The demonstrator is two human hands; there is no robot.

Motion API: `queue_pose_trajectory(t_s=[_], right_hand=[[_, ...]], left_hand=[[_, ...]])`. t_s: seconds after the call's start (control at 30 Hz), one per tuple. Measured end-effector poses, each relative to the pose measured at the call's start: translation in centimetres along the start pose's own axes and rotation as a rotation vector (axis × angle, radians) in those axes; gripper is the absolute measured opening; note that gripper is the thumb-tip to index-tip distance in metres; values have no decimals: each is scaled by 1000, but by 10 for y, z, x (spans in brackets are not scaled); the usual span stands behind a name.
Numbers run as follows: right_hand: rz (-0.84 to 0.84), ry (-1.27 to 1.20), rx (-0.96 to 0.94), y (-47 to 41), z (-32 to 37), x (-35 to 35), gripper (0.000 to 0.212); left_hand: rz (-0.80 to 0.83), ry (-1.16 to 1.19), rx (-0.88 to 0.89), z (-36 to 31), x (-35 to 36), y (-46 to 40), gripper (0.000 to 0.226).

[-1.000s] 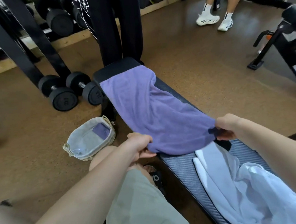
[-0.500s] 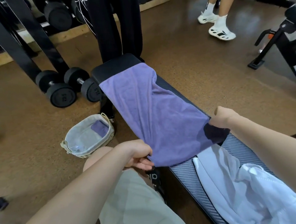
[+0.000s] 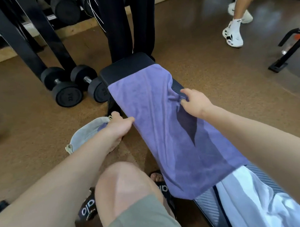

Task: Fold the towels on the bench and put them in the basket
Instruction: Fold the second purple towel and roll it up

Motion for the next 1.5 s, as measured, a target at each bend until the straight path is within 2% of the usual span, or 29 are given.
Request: queue_pose_trajectory(t_s=[0.07, 0.17, 0.23, 0.37, 0.5, 0.57, 0.63, 0.7, 0.8, 0.87, 0.93, 0.97, 1.07, 1.17, 1.23, 1.37, 1.5], right_hand=[[-60, -94, 62, -28, 8, -1, 45], [-113, -157, 210, -67, 12, -2, 29], [-65, -139, 259, -87, 16, 0, 22], [61, -147, 295, -114, 26, 11, 31], [99, -182, 334, -130, 28, 13, 19], [98, -258, 367, -136, 26, 11, 13], [117, -367, 395, -142, 25, 9, 12], [113, -485, 426, -147, 26, 4, 14], [123, -616, 485, -160, 22, -1, 50], [124, -651, 518, -169, 17, -3, 53], [57, -591, 498, -174, 13, -9, 37], [-31, -533, 475, -178, 10, -15, 30], [-236, -428, 393, -185, 8, -22, 35], [-121, -493, 404, -192, 13, -7, 43], [-63, -536, 384, -202, 18, 4, 45], [-103, -435, 321, -220, 37, 6, 42], [-101, -428, 289, -243, 49, 11, 48]], left_hand=[[-27, -21, 36, -6, -7, -16, 88], [-41, 92, -20, -12, -7, -40, 94], [-43, 193, -73, -13, -4, -56, 101], [-98, 395, -68, -16, -6, -87, 100], [-146, 437, -7, -12, -13, -103, 89], [-187, 431, 51, -13, -18, -109, 67], [-196, 435, 93, -16, -23, -115, 35], [-206, 439, 127, -20, -29, -124, 19], [-243, 450, 147, -28, -39, -135, 22], [-251, 451, 154, -34, -43, -142, 25], [-269, 440, 164, -37, -49, -149, 30], [-274, 438, 179, -38, -52, -152, 24], [-307, 451, 175, -34, -61, -159, 9], [-251, 516, 127, -28, -64, -168, 9], [-194, 526, 107, -27, -65, -175, 21], [-258, 530, 156, -33, -68, -185, 13], [-308, 478, 174, -38, -71, -199, 24]])
Point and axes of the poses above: each hand's wrist, its own y-axis away from the middle knuckle, its own x-axis out of the palm, z = x × y, the point moved 4 cm from there along -y, towards the middle knuckle, and after that the axes turned 5 degrees about y, right-handed, at the moved point
